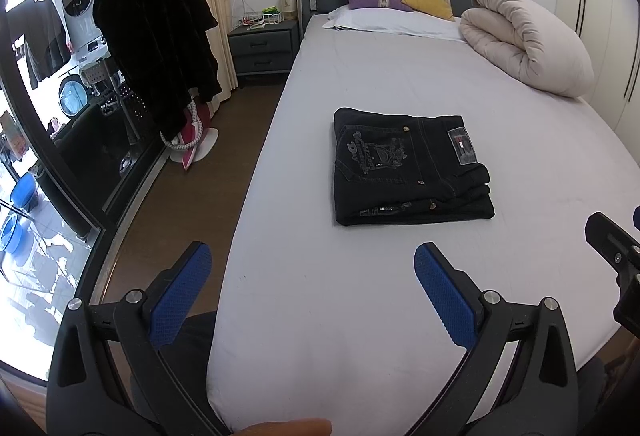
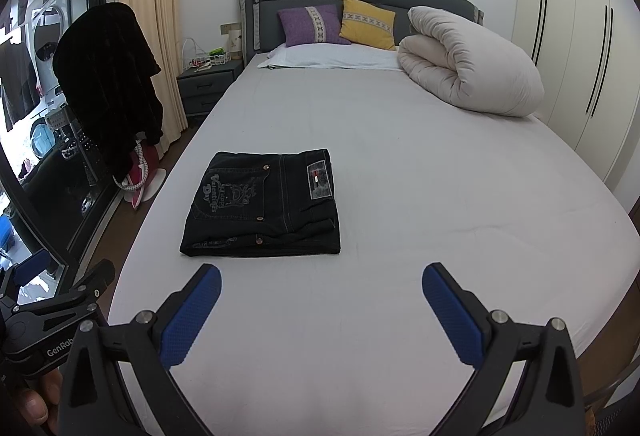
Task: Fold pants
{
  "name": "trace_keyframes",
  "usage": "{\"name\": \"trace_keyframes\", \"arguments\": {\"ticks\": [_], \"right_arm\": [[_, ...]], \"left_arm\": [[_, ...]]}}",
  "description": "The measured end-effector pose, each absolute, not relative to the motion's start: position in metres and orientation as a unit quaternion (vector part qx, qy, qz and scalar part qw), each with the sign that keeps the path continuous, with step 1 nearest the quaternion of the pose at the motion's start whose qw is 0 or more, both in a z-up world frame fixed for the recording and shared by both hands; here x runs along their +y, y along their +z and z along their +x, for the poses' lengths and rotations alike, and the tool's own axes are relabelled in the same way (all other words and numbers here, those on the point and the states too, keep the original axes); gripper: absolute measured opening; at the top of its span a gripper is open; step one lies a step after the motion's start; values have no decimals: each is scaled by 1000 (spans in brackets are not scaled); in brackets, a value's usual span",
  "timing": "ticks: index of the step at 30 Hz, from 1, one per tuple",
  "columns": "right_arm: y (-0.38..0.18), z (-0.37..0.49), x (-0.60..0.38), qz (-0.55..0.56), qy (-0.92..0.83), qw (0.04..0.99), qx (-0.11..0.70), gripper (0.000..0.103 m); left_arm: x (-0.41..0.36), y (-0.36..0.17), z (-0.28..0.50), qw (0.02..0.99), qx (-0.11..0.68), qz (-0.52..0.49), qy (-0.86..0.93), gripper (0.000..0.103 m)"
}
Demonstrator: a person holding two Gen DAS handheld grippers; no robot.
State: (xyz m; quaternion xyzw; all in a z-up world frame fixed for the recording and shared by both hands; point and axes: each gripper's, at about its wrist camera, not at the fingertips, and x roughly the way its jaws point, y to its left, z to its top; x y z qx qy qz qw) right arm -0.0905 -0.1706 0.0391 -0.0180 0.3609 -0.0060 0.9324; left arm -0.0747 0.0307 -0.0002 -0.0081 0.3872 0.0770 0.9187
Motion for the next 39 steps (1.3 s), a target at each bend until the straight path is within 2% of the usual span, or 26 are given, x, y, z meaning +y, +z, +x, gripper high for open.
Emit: {"name": "trace_keyframes", "arguments": {"ticks": [39], "right_arm": [[38,-90,-172,-19,-3,931,363,103]], "left_arm": [[30,-7,-75,916,397,-7,68,103]]}}
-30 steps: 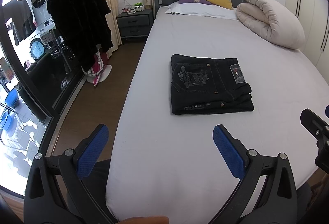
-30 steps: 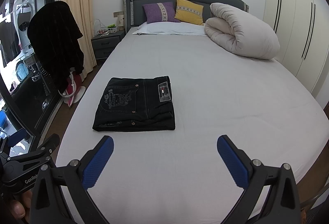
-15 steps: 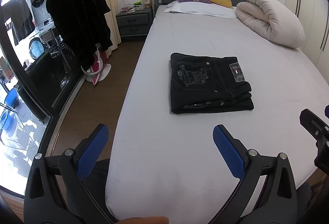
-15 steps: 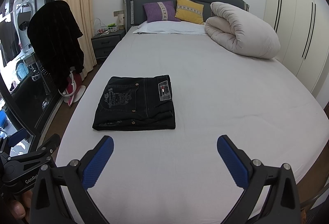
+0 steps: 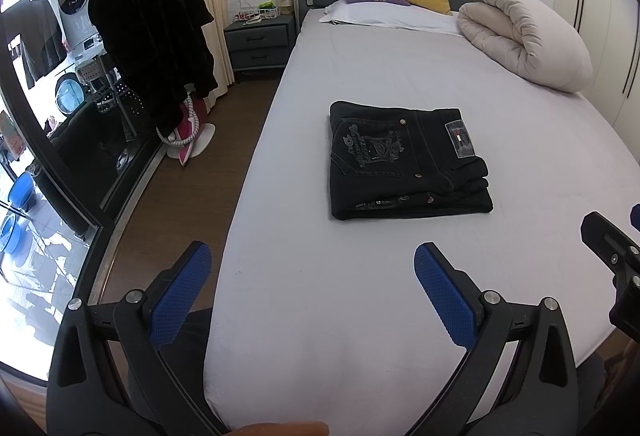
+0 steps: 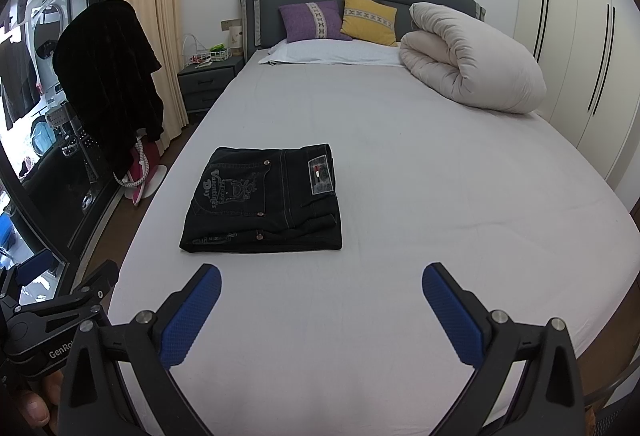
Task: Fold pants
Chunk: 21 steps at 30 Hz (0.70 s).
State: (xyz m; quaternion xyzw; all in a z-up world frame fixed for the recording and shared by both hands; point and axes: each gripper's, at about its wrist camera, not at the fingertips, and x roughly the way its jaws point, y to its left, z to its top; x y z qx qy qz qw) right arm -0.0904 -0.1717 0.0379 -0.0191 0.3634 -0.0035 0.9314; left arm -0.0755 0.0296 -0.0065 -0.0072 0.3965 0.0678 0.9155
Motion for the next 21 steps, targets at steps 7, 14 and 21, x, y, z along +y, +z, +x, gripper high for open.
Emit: {"name": "trace_keyframes", "arguments": {"ticks": [7,14,21], "right_arm": [[38,-91,-172,-19,-3,931,364,103],[39,-90,-172,-19,-3,931,364,103],[30,-98,-173,-18,-2,930,368,103]], "left_arm": [[31,-8,-73,915,399,-9,65,103],[31,-8,-73,915,399,-8,64,103],[32,-10,-73,914,402,-6,61,103]]}}
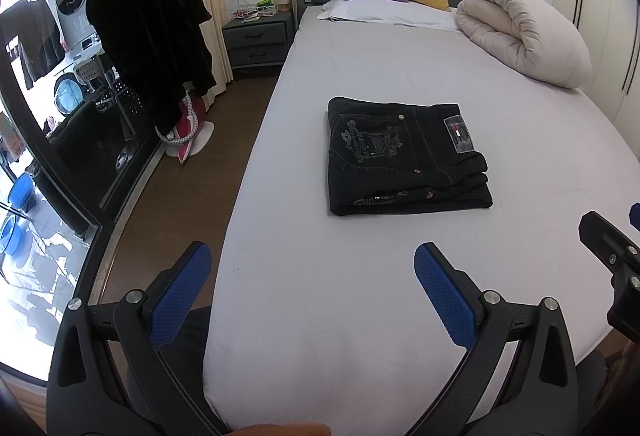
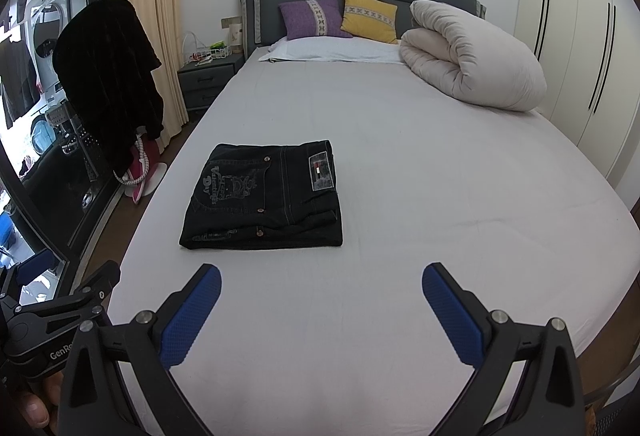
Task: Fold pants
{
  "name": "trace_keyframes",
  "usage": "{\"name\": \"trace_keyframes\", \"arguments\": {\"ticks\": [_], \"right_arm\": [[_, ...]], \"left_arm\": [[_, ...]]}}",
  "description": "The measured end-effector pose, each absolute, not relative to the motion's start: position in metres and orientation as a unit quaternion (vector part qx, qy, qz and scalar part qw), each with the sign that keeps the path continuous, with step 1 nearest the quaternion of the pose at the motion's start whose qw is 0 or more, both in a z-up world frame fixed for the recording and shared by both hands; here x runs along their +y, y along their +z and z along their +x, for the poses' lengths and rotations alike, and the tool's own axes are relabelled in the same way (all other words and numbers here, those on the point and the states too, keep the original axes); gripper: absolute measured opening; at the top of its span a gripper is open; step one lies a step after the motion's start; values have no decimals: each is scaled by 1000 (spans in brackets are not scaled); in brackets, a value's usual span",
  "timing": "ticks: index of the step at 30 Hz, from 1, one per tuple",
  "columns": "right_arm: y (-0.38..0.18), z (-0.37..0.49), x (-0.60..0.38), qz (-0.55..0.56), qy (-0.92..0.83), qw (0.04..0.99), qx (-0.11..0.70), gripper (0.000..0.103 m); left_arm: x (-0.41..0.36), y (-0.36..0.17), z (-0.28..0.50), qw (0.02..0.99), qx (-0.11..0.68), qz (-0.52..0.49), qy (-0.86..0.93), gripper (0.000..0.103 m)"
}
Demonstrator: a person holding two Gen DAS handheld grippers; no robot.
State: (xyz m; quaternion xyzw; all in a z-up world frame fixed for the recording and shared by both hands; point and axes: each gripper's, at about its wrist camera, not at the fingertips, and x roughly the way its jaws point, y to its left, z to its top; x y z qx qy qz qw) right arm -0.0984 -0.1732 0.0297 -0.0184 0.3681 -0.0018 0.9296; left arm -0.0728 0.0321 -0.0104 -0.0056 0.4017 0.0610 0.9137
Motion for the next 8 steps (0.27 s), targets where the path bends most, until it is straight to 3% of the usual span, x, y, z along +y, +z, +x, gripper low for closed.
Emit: {"name": "trace_keyframes", "arguments": {"ticks": [8], "right_arm": [[29,-99,-175,-16,-1,929,370,103]], "left_arm": [[40,-12,-72,913,404,-5,58,103]]}}
